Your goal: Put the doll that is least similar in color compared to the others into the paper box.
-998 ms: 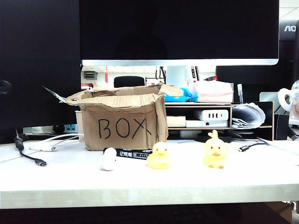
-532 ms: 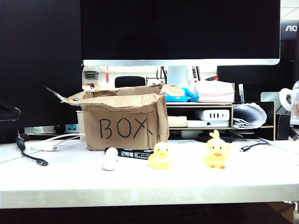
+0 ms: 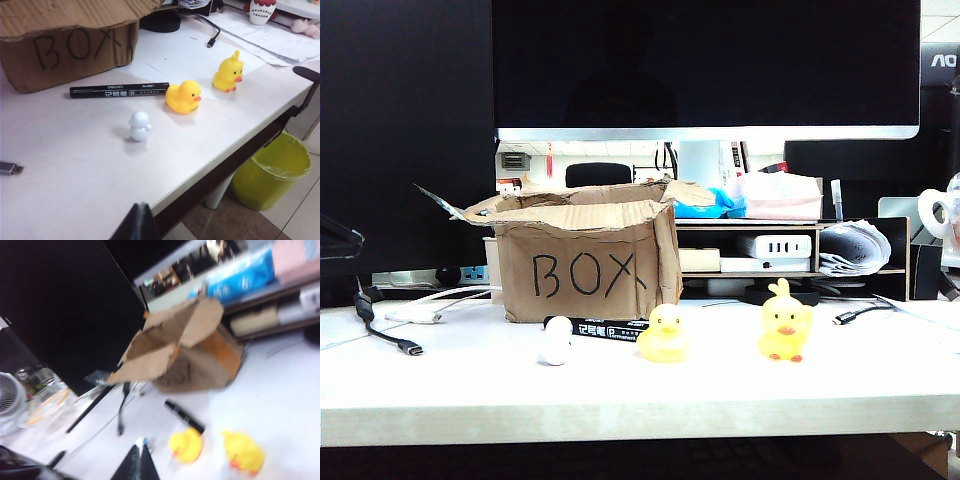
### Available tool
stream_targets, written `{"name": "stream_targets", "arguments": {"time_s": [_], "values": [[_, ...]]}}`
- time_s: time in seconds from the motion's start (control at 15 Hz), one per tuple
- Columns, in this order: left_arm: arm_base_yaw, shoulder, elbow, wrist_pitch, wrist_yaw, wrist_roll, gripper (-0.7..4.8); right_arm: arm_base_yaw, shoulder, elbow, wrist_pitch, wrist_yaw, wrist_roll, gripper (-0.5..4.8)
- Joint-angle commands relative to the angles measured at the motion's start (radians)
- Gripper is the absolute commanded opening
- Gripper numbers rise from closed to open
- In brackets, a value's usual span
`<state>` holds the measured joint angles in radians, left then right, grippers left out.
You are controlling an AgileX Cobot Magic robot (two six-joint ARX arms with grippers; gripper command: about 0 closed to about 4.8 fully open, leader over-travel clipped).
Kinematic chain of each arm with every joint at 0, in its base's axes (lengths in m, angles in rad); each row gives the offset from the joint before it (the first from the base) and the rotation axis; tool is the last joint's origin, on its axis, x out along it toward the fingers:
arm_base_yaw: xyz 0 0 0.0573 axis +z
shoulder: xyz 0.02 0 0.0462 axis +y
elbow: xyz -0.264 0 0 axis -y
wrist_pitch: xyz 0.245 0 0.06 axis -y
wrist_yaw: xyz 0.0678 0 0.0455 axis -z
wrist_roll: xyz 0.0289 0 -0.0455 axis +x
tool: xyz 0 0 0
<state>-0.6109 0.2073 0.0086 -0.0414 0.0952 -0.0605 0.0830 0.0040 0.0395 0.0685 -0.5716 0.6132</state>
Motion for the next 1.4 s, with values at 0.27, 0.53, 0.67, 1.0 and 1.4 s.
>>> {"name": "stream_targets", "arguments": {"time_s": [0.27,0.53,0.67,1.0,1.4], "values": [[-0.002,0.000,0.001,0.013,0.002,0.000,-0.05,0.095,0.422,0.321,-0.156,-0.020,-0.184,-0.05],[-0.005,0.000,0.001,0.013,0.002,0.000,-0.05,0.317,0.942,0.656,-0.391,0.035,-0.467,-0.05],[-0.005,0.000,0.001,0.013,0.002,0.000,-0.05,0.454,1.279,0.877,-0.480,0.069,-0.553,-0.05],[-0.005,-0.001,0.001,0.013,0.002,0.001,-0.05,0.608,1.703,1.248,-0.660,0.259,-0.697,-0.05],[-0.005,0.000,0.001,0.012,0.002,0.000,-0.05,0.682,1.856,1.402,-0.686,0.264,-0.719,-0.02]]}}
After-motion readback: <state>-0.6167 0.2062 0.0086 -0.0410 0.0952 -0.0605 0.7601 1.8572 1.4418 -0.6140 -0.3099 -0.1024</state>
